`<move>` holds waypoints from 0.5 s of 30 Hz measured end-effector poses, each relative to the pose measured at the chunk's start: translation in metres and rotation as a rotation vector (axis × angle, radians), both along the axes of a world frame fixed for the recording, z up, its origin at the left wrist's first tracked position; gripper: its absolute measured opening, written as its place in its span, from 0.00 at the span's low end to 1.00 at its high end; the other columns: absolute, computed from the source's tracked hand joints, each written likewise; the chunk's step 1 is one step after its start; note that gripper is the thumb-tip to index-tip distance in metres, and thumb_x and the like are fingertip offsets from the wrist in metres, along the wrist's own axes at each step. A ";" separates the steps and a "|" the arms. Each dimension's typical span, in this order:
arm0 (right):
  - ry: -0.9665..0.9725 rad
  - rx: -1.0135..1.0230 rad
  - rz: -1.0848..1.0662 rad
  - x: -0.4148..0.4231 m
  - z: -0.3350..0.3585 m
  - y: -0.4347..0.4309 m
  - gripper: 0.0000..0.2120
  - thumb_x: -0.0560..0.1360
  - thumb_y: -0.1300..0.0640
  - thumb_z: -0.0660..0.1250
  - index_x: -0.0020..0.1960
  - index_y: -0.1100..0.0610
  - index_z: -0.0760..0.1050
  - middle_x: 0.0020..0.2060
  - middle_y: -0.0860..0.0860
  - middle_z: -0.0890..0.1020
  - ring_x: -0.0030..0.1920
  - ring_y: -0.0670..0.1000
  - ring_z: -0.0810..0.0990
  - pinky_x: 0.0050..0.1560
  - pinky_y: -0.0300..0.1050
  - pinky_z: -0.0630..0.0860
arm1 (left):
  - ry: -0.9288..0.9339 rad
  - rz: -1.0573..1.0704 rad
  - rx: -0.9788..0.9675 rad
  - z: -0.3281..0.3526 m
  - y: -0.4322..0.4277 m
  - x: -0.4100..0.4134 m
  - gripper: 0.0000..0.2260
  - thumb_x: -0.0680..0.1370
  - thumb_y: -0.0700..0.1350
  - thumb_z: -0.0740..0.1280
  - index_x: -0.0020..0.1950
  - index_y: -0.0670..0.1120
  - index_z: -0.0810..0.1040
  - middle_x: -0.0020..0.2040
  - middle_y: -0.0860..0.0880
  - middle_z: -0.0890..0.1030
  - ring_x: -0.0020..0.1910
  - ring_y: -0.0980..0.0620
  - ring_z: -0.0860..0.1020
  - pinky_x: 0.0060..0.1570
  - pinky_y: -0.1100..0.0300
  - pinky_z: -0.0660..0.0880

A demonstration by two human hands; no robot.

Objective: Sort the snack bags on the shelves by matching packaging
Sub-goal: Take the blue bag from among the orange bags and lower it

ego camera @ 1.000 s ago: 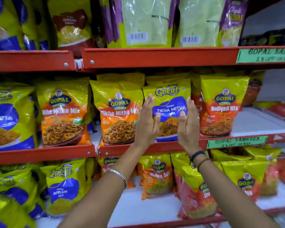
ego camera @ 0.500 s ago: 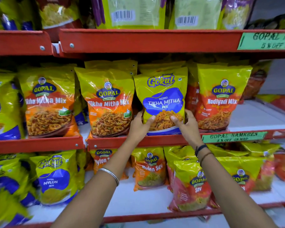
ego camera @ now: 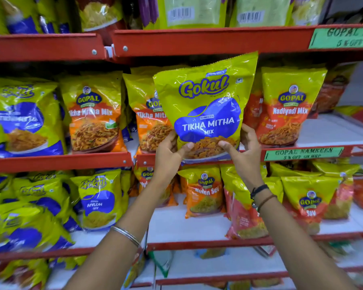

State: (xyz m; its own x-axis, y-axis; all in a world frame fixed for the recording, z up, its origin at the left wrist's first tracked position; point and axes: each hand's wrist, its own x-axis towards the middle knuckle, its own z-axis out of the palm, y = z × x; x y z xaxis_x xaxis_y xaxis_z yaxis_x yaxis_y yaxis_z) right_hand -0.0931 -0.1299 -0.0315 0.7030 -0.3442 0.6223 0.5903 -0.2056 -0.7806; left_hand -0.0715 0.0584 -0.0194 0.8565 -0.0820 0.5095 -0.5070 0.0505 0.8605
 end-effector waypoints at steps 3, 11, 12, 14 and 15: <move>0.057 -0.004 0.004 -0.017 -0.027 0.019 0.26 0.64 0.50 0.77 0.60 0.49 0.72 0.57 0.53 0.80 0.58 0.51 0.79 0.57 0.43 0.76 | 0.034 -0.002 0.046 -0.020 0.025 -0.017 0.17 0.71 0.38 0.71 0.56 0.53 0.75 0.53 0.57 0.81 0.52 0.61 0.79 0.52 0.64 0.76; 0.344 0.083 0.120 -0.036 -0.127 0.067 0.25 0.64 0.62 0.77 0.59 0.54 0.73 0.53 0.53 0.81 0.53 0.49 0.80 0.55 0.49 0.76 | 0.288 0.020 0.168 -0.111 0.085 -0.040 0.20 0.67 0.35 0.74 0.52 0.54 0.76 0.50 0.55 0.81 0.46 0.68 0.79 0.45 0.71 0.75; 0.375 0.080 0.133 -0.037 -0.137 0.073 0.25 0.63 0.62 0.77 0.57 0.51 0.73 0.53 0.52 0.82 0.53 0.49 0.80 0.55 0.50 0.76 | 0.322 0.021 0.178 -0.121 0.091 -0.040 0.19 0.68 0.33 0.73 0.54 0.51 0.75 0.51 0.52 0.81 0.45 0.69 0.79 0.44 0.73 0.74; 0.431 0.069 0.145 -0.037 -0.158 0.084 0.24 0.62 0.59 0.77 0.55 0.48 0.74 0.53 0.52 0.82 0.53 0.50 0.81 0.56 0.51 0.77 | 0.374 0.029 0.205 -0.141 0.101 -0.039 0.20 0.68 0.31 0.71 0.56 0.46 0.74 0.52 0.52 0.79 0.43 0.72 0.78 0.42 0.76 0.72; 0.456 0.060 0.152 -0.036 -0.168 0.089 0.24 0.62 0.60 0.77 0.54 0.48 0.74 0.53 0.50 0.82 0.52 0.49 0.81 0.55 0.50 0.77 | 0.395 0.038 0.224 -0.151 0.106 -0.038 0.20 0.68 0.30 0.71 0.55 0.46 0.74 0.53 0.52 0.79 0.42 0.73 0.78 0.42 0.77 0.72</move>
